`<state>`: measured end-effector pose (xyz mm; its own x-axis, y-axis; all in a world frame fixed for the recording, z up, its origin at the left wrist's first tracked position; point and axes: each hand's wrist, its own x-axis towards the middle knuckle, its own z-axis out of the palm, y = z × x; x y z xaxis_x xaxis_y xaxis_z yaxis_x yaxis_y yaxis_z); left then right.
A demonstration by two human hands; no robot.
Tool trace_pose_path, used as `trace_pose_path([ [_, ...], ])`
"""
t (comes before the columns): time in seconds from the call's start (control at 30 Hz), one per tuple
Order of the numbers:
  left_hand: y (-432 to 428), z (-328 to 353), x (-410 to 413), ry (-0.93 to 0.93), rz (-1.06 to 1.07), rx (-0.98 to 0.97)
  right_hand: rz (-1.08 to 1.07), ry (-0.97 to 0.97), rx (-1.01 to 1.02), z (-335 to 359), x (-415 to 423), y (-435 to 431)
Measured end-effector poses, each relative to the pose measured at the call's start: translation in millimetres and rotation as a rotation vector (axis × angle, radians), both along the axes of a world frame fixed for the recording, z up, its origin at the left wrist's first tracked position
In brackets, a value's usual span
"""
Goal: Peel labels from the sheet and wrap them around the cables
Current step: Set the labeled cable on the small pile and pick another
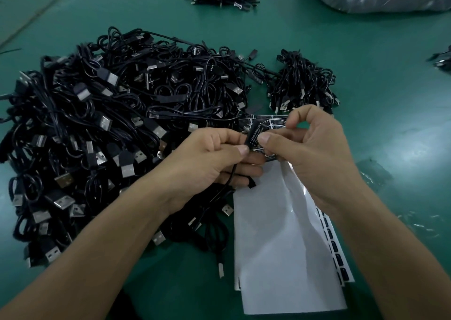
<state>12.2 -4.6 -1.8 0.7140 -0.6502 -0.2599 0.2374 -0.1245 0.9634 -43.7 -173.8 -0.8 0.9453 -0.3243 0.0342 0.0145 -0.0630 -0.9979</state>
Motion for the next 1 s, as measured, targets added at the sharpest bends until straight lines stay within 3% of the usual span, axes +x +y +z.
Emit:
trace_pose_path([
  [1.0, -2.2, 2.0, -3.8, -0.008, 0.029, -0.031, -0.003, -0.083, -0.018, 0.6, -1.1, 4.1],
])
